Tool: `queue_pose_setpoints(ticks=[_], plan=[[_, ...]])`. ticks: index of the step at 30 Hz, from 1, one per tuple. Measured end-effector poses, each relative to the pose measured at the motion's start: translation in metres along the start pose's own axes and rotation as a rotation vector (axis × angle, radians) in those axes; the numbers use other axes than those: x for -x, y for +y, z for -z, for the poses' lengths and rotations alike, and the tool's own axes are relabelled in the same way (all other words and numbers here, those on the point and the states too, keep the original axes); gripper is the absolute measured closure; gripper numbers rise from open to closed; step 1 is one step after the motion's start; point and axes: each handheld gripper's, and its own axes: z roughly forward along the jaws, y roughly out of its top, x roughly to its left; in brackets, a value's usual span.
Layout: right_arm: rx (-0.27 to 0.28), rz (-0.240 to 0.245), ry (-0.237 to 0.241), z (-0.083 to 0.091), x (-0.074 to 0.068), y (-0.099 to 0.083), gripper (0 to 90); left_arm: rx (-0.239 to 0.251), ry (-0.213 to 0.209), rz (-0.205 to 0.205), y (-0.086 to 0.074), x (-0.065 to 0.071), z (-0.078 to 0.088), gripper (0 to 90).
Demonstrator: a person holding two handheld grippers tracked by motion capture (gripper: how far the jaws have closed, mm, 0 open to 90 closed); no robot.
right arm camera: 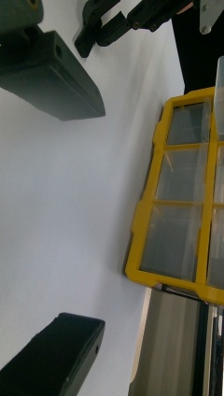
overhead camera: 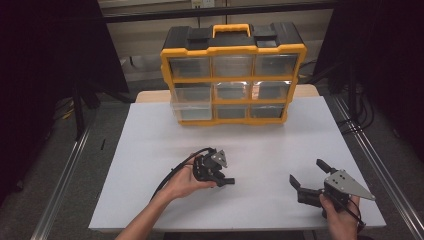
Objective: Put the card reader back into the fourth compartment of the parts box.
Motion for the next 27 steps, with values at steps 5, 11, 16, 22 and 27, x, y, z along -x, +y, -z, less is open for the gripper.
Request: queue_pose_setpoints(ticks=[5, 11, 16, 22, 27], plan=[[-0.001, -0.003, 0.002, 0.000, 0.000, 0.000, 1.0, 0.011, -0.011, 0.025, 0.000, -0.001, 0.000, 73.8], [0.001, -0.005, 0.005, 0.001, 0.001, -0.001, 0.9, 0.026, -0.019, 0.034, -0.003, -0.003, 0.001, 73.9], [0.005, -0.006, 0.001, 0.001, 0.001, -0.001, 1.1, 0.028, -0.032, 0.025, -0.004, -0.002, 0.003, 73.9], [0.003, -0.006, 0.007, 0.001, 0.001, 0.000, 1.0, 0.084, -0.023, 0.042, -0.006, -0.002, 0.014, 73.9], [0.004, -0.007, 0.005, 0.001, 0.001, 0.000, 1.0, 0.139, -0.005, 0.051, -0.010, -0.004, 0.026, 73.9]])
